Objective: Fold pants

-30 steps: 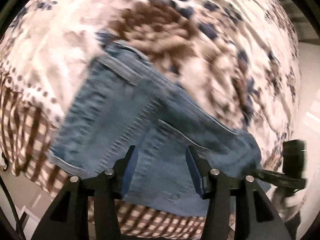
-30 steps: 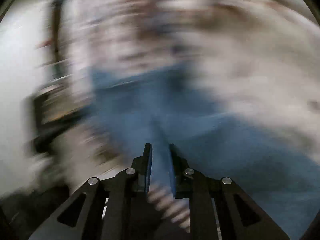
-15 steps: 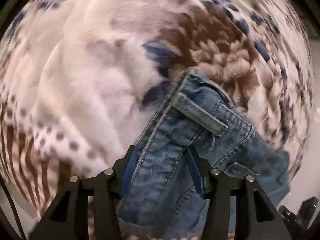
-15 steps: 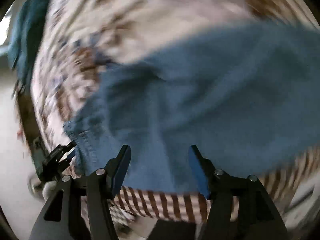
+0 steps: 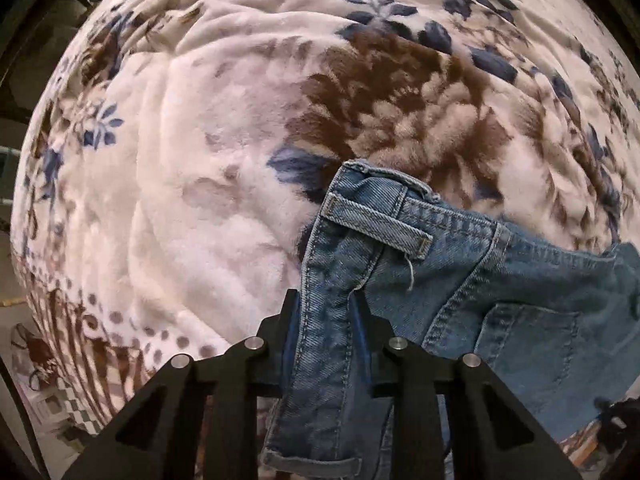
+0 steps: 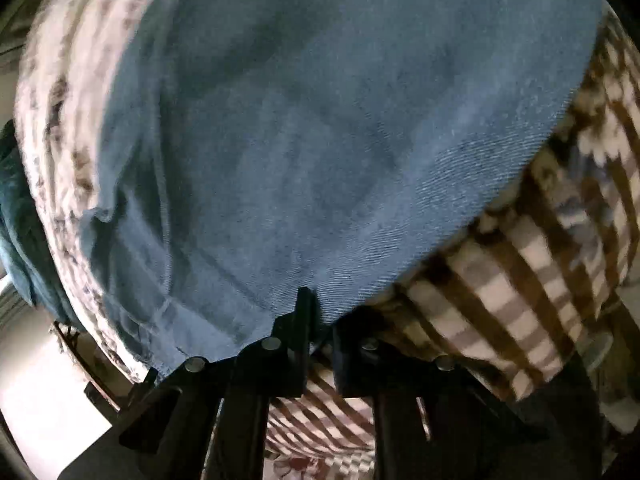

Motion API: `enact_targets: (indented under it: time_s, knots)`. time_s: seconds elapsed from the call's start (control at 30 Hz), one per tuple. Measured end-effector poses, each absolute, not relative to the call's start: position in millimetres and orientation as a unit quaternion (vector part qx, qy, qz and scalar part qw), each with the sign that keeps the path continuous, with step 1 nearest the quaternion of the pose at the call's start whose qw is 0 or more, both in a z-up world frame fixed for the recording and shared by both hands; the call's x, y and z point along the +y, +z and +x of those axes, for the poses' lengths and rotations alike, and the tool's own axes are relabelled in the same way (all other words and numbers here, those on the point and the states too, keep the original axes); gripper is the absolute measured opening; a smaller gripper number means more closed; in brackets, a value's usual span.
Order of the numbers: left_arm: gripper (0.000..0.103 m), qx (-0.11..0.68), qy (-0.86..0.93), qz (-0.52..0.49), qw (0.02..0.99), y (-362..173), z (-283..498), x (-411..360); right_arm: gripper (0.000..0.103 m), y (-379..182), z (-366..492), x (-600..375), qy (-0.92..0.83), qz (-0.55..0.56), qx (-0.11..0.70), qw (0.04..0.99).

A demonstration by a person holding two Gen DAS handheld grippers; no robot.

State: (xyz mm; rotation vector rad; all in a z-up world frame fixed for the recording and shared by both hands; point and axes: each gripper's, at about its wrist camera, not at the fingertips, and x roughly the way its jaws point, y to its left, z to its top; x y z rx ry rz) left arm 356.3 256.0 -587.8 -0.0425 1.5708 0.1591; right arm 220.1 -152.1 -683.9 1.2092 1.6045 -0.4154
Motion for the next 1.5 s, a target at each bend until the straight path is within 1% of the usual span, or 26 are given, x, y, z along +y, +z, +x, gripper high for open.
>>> enact_targets:
  time_s: [0.07, 0.1, 0.17, 0.2, 0.23, 0.27, 0.3, 0.33, 0.37, 0.4, 0.47, 0.53, 0.63, 0.7, 0.77, 0.8, 0.83, 0.87, 0.93, 1.07, 1.17, 1.2, 1.27, 1.33, 1.4, 1.5]
  knots:
    - [0.021, 0.707, 0.098, 0.013, 0.7, -589.9, 353.2, 246.5, 0.007, -681.0, 211.5, -154.2, -0.167, 0.483, 0.681, 0.524]
    - [0.023, 0.709, 0.096, 0.011, 0.698, -595.2, 352.9, 251.1, 0.007, -687.9, 207.2, -156.2, -0.168, 0.473, 0.693, 0.518]
    - [0.022, 0.72, 0.102, -0.041, 0.686, -594.5, 351.6, 263.3, 0.01, -703.3, 204.1, -156.0, -0.162, 0.487, 0.71, 0.482]
    - [0.022, 0.717, 0.1, -0.031, 0.689, -584.4, 352.3, 259.7, 0.014, -702.5, 210.9, -158.1, -0.145, 0.498, 0.715, 0.468]
    - [0.022, 0.712, 0.099, -0.017, 0.695, -573.8, 352.8, 254.7, 0.022, -700.8, 218.5, -158.8, -0.128, 0.5, 0.722, 0.461]
    - [0.024, 0.707, 0.098, -0.019, 0.7, -560.2, 352.1, 249.5, 0.034, -695.0, 228.5, -158.4, -0.099, 0.493, 0.735, 0.455]
    - [0.026, 0.699, 0.096, -0.033, 0.708, -545.5, 349.6, 244.1, 0.059, -685.1, 240.0, -154.2, -0.077, 0.474, 0.749, 0.457]
    - [0.031, 0.693, 0.093, -0.042, 0.714, -533.2, 347.5, 236.6, 0.07, -665.7, 253.8, -152.1, -0.056, 0.441, 0.759, 0.476]
    - [0.036, 0.69, 0.087, -0.046, 0.717, -519.7, 346.2, 222.4, 0.07, -648.0, 268.1, -150.1, -0.035, 0.409, 0.761, 0.501]
    - [0.038, 0.688, 0.081, -0.053, 0.719, -511.3, 345.7, 211.8, 0.07, -635.4, 281.1, -146.9, -0.015, 0.382, 0.764, 0.52]
    - [0.051, 0.684, 0.055, -0.085, 0.722, -496.2, 345.6, 187.1, 0.07, -606.4, 322.7, -135.6, 0.049, 0.297, 0.762, 0.574]
    - [0.059, 0.69, 0.009, -0.11, 0.715, -492.6, 357.3, 150.8, 0.07, -596.9, 362.4, -125.9, 0.101, 0.228, 0.746, 0.618]
    - [0.059, 0.713, -0.039, -0.139, 0.687, -521.7, 385.0, 101.0, 0.07, -606.0, 418.4, -110.2, 0.17, 0.103, 0.724, 0.66]
    - [0.059, 0.73, -0.046, -0.183, 0.657, -551.2, 396.1, 83.7, 0.07, -631.8, 446.3, -104.3, 0.218, 0.048, 0.741, 0.633]
    - [0.059, 0.743, -0.035, -0.206, 0.635, -574.3, 402.0, 79.0, 0.065, -657.8, 458.8, -96.6, 0.258, 0.003, 0.758, 0.599]
    - [0.059, 0.746, -0.027, -0.208, 0.632, -581.8, 403.7, 79.1, 0.049, -667.1, 457.0, -98.9, 0.277, -0.023, 0.76, 0.588]
    - [0.059, 0.747, -0.019, -0.211, 0.63, -589.2, 402.8, 79.7, 0.02, -673.8, 459.4, -96.2, 0.286, -0.047, 0.758, 0.584]
    - [0.059, 0.748, -0.012, -0.214, 0.628, -594.9, 403.6, 81.9, 0.012, -681.4, 460.9, -95.4, 0.288, -0.066, 0.76, 0.579]
    - [0.059, 0.747, -0.001, -0.223, 0.626, -599.2, 400.3, 89.0, 0.004, -691.4, 469.2, -110.7, 0.275, -0.036, 0.768, 0.578]
    - [0.059, 0.746, 0.008, -0.244, 0.619, -600.5, 400.6, 98.6, 0.003, -699.3, 476.2, -144.3, 0.23, 0.047, 0.782, 0.577]
    - [0.059, 0.748, 0.014, -0.243, 0.617, -598.1, 400.9, 99.4, 0.004, -695.9, 476.1, -141.6, 0.232, 0.049, 0.784, 0.574]
    - [0.059, 0.748, 0.015, -0.233, 0.622, -593.8, 401.2, 96.4, 0.007, -691.6, 478.2, -142.8, 0.233, 0.061, 0.781, 0.576]
    - [0.059, 0.741, 0.005, -0.213, 0.636, -580.4, 401.9, 84.9, 0.017, -681.2, 481.9, -138.4, 0.235, 0.077, 0.776, 0.58]
    - [0.059, 0.737, -0.002, -0.201, 0.645, -572.4, 404.0, 75.9, 0.047, -665.4, 484.7, -132.5, 0.259, 0.095, 0.757, 0.592]
    - [0.059, 0.734, -0.004, -0.18, 0.655, -572.9, 409.4, 67.6, 0.054, -656.9, 488.1, -115.9, 0.289, 0.105, 0.737, 0.602]
    - [0.059, 0.738, 0.008, -0.175, 0.652, -585.9, 414.7, 69.3, 0.053, -673.4, 495.1, -83.2, 0.318, 0.098, 0.743, 0.581]
